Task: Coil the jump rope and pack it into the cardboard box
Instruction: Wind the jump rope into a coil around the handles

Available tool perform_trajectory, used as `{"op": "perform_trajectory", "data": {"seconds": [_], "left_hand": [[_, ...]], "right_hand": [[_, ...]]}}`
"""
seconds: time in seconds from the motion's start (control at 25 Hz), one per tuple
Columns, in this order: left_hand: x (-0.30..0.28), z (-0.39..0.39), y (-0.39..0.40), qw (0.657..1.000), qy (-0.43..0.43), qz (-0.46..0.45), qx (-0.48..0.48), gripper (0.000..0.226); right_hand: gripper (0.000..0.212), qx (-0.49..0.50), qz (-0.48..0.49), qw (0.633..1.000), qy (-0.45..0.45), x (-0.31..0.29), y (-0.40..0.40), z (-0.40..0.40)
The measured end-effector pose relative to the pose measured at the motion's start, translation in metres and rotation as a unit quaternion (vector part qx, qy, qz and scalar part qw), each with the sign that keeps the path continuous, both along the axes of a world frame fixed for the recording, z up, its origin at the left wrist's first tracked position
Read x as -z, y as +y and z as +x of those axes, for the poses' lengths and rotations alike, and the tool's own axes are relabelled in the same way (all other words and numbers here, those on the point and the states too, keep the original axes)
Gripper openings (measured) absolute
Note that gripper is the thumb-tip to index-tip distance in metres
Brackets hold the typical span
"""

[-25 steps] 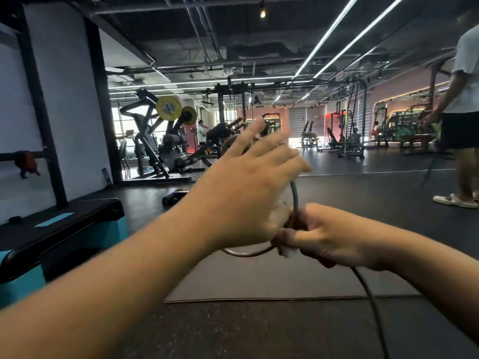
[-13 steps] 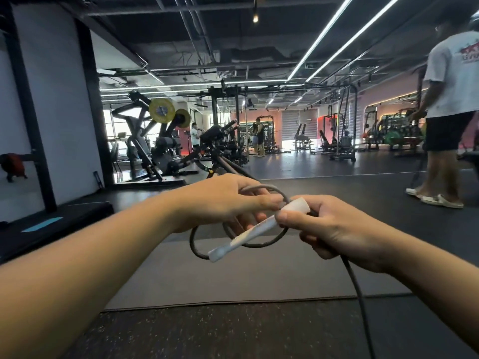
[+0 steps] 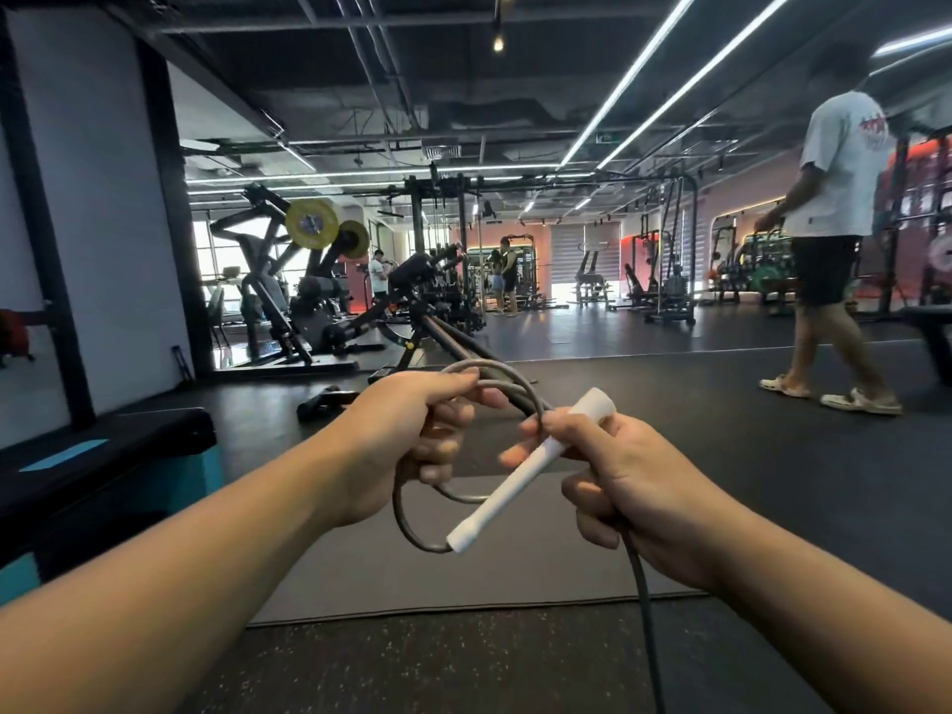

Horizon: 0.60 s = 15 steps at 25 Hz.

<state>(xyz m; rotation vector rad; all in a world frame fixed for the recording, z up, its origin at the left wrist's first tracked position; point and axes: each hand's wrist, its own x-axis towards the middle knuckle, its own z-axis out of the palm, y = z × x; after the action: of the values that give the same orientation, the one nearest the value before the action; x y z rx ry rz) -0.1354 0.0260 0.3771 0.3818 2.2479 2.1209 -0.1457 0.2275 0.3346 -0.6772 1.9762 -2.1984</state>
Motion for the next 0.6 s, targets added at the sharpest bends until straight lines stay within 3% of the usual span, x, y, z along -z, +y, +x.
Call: {"op": "perform_trajectory", "data": {"seconds": [0.12,0.24,0.36,0.44,0.52,0.6], "left_hand": [[-0.01,0.001,-0.016,0.996,-0.029,-0.063,0.063,0.027],[-0.039,0.005,-0.014,0.973,-0.05,-0.189,0.121,0.041],[-0.056,0.013,0.023,0.888,0.002,-0.453,0.078,0.068],[-0.057,0.012,0.037,0.83,0.052,-0.555,0.026,0.083],[-0.052,0.008,0.036,0.829,0.094,-0.551,0.002,0.077],[-0.044,0.006,0.029,0.842,0.128,-0.525,-0.008,0.062]], "right_hand": [[0.024,-0.034,0.051,0.998,0.028,-0.003,0.006,-0.004],[0.021,-0.045,0.139,0.985,0.096,-0.013,0.001,-0.003],[0.026,-0.004,0.265,0.945,0.193,-0.027,-0.01,0.003],[0.015,-0.003,0.263,0.938,0.225,-0.033,-0.01,0.006],[0.008,-0.027,0.235,0.945,0.225,-0.038,-0.007,0.009],[0.021,-0.021,0.257,0.942,0.214,-0.039,-0.003,0.008]]}}
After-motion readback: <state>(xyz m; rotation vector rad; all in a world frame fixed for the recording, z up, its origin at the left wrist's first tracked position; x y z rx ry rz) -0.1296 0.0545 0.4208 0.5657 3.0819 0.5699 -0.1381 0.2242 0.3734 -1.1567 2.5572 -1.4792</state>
